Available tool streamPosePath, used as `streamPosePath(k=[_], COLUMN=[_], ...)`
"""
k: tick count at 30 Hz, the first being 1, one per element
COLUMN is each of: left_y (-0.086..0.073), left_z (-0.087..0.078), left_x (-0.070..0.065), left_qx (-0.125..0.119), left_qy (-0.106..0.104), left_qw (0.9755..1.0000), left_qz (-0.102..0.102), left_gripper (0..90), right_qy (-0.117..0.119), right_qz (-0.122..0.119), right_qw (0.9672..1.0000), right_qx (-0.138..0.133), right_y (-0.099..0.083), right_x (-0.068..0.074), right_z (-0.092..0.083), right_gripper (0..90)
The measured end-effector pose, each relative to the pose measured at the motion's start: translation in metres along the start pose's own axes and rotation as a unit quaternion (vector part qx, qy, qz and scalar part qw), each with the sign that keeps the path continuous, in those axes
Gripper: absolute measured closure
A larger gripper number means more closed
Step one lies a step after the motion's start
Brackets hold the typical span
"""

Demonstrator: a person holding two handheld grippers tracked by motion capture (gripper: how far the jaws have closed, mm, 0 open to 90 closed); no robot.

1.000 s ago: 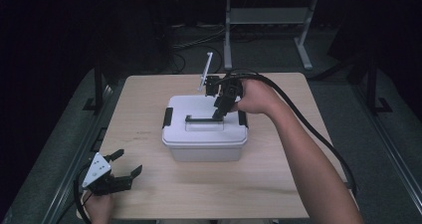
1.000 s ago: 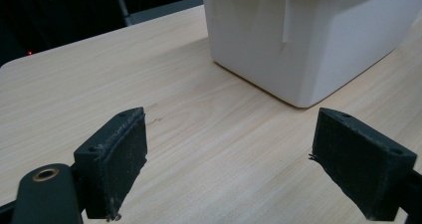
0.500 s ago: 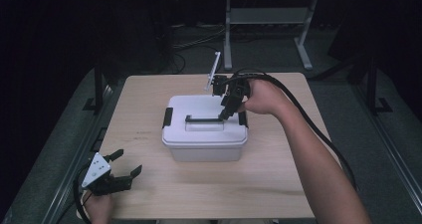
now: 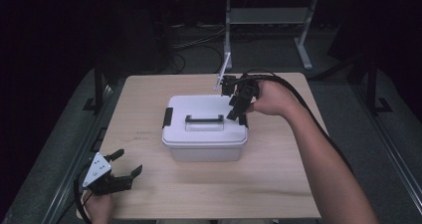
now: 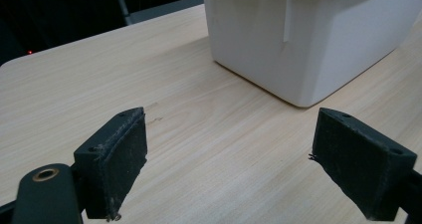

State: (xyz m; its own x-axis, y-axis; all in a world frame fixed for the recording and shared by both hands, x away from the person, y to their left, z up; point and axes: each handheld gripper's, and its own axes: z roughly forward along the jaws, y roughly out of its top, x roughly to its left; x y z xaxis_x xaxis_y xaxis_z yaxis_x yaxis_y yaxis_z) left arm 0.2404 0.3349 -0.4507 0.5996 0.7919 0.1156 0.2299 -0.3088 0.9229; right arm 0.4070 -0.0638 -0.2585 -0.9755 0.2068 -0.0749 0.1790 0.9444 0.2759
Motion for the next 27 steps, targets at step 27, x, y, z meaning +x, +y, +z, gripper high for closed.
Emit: streamPosePath(k=[27], left_y=[0.001], left_z=[0.001], left_x=[-0.001], left_qx=[0.001], left_qy=[0.000], left_qw=[1.0000], left_qz=[0.001], left_gripper=[13.5], right_qy=[-0.004], right_qz=[0.024], right_qw=[0.9996], right_qx=[0.011], right_y=[-0.034], right_x=[0.001], right_z=[0.000], right_gripper=[45.1])
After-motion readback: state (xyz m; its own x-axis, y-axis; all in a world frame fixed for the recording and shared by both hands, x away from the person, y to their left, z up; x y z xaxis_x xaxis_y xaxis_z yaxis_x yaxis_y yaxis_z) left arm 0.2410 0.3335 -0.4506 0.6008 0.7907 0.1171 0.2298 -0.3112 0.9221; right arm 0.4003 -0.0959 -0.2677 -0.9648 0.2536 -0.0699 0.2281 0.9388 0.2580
